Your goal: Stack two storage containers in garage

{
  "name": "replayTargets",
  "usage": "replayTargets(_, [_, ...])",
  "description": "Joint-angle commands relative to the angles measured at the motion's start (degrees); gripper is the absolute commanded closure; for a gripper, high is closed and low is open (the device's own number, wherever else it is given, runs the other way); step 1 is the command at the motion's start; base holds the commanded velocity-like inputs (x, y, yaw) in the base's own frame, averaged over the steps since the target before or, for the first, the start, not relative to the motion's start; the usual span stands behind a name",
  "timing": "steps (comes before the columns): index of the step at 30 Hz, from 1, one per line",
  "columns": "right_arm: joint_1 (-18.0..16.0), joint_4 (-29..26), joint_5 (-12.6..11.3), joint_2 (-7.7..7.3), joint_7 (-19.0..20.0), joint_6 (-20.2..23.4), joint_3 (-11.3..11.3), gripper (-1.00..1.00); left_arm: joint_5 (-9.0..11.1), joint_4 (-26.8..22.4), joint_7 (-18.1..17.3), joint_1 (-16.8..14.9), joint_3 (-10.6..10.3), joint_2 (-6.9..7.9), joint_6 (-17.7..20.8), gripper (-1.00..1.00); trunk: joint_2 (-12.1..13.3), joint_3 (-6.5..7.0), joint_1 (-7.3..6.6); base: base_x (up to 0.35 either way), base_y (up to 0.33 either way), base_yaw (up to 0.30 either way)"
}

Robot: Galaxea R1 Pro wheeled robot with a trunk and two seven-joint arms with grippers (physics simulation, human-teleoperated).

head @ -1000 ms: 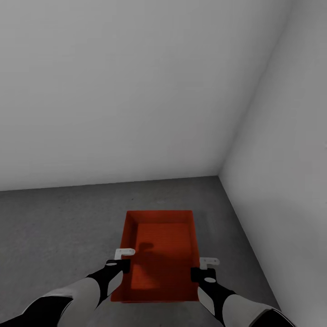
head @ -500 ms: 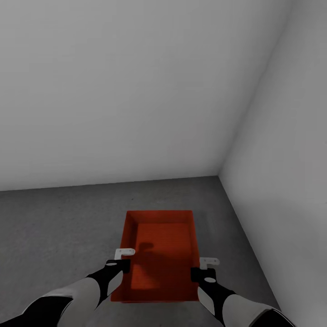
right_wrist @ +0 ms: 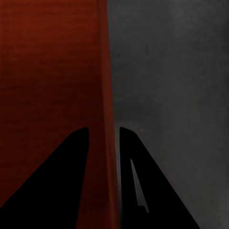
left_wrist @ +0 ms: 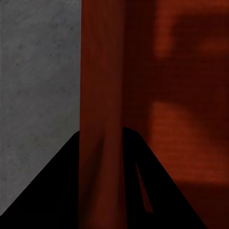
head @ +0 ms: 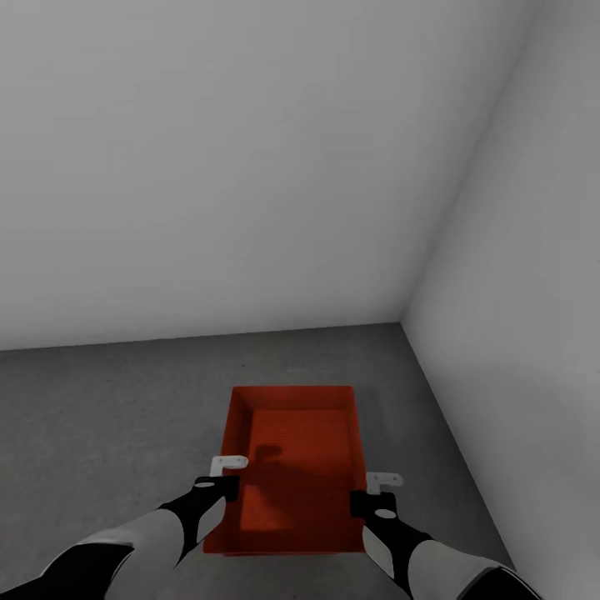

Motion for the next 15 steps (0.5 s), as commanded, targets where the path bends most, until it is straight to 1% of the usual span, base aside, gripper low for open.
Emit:
replayTargets(1, [-0.02,0.79,-0.79,-0.69,-0.20,-0.40,2.55,1.00,-0.04,-0.04,2.08,-0.07,0.10,0.26,0.09,1.00,-0.06,-0.06,0.01,0.000,0.000,0.000])
replayTargets(15, [-0.05,0.79,-0.79,-0.68,-0.20,-0.40,2.56,1.00,0.05,-0.04,2.08,-0.05,0.10,0.26,0.09,1.00,-0.06,-0.06,0.01,0.000,0.000,0.000])
